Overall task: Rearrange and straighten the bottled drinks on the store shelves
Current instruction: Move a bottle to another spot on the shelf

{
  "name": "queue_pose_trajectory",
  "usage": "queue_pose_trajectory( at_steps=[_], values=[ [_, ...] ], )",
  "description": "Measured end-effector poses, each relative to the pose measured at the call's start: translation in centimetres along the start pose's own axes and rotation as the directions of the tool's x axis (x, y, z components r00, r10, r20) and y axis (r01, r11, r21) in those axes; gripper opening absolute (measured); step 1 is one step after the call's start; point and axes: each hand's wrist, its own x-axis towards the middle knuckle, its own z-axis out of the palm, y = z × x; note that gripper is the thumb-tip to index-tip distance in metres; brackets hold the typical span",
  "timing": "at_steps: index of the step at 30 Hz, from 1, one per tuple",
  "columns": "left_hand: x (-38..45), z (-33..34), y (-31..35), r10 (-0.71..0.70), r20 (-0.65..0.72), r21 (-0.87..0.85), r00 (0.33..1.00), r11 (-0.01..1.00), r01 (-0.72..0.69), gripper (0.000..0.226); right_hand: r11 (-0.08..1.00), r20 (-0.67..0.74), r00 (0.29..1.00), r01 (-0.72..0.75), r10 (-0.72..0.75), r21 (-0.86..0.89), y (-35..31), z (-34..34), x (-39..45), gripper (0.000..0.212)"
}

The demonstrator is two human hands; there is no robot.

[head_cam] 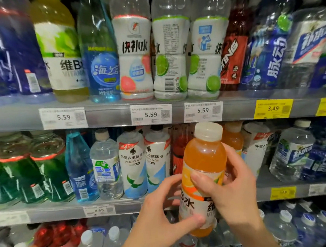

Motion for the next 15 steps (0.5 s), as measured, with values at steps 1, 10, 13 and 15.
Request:
queue_pose_trajectory(
  at_steps=[1, 10, 13, 15],
  values=[
    [0.1, -0.6, 0.7, 0.004, -0.006, -0.014, 1.0, 1.0, -0.004, 0.063, 1.0, -0.007, 1.0, 0.007, -0.007, 0.016, -0.6, 0.4, 0.3, 0.048],
    [-0.3, -6.4, 5.8, 0.059, -0.148, -0.034, 0.987, 0.997, -0.065, 0.055, 0.999, 0.045, 0.998, 0.038, -0.039, 0.008, -6.8, 4.6, 3.0, 0.053],
    [-0.6, -8.4, 7.3, 0.063, -0.152, -0.027, 0.986, 0.997, -0.068, 0.056, 0.998, 0.071, 0.996, 0.05, -0.048, -0.023, -8.8, 5.5, 3.6, 0.05],
    [-0.6, -9.6, 8.4, 0.058, -0.119, -0.021, 0.991, 0.998, -0.061, 0.057, 0.998, 0.064, 0.997, 0.053, -0.051, -0.033, -10.0, 5.9, 3.9, 0.051]
  ],
)
